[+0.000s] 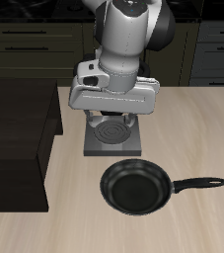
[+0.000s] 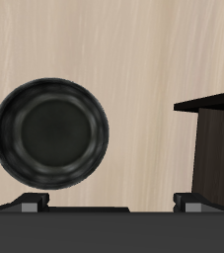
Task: Place the frypan on the flat stove
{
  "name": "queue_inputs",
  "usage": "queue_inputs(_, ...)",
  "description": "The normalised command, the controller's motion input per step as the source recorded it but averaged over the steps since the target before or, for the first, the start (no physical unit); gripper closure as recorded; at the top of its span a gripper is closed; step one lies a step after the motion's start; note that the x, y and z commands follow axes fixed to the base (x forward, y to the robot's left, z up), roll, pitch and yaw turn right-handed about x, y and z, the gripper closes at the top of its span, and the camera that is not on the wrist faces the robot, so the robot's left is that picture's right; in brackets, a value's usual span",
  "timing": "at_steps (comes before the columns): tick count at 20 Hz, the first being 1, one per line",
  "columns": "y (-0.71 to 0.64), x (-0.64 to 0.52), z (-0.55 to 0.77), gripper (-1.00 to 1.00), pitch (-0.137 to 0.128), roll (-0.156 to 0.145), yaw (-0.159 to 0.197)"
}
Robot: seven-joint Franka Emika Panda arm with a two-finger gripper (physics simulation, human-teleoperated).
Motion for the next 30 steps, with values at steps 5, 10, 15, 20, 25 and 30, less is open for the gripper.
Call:
queue_inputs(5, 0.04, 0.13, -0.03, -1.0, 0.02, 0.007, -0.015)
queue_inputs(10, 0.06, 0.03, 0.0, -1.0, -0.005, 0.01, 0.009)
queue_inputs(15, 0.03, 0.05, -0.04, -1.0, 0.0, 0.002, 0.005)
queue_inputs(20, 0.04, 0.08, -0.33, -1.0, 0.013, 0.008, -0.007)
queue_inputs(25, -0.06, 0.13, -0.33, -1.0, 0.026, -0.016, -0.015)
queue_inputs(30, 0.02, 0.1, -0.33, -1.0, 0.029, 0.004, -0.013)
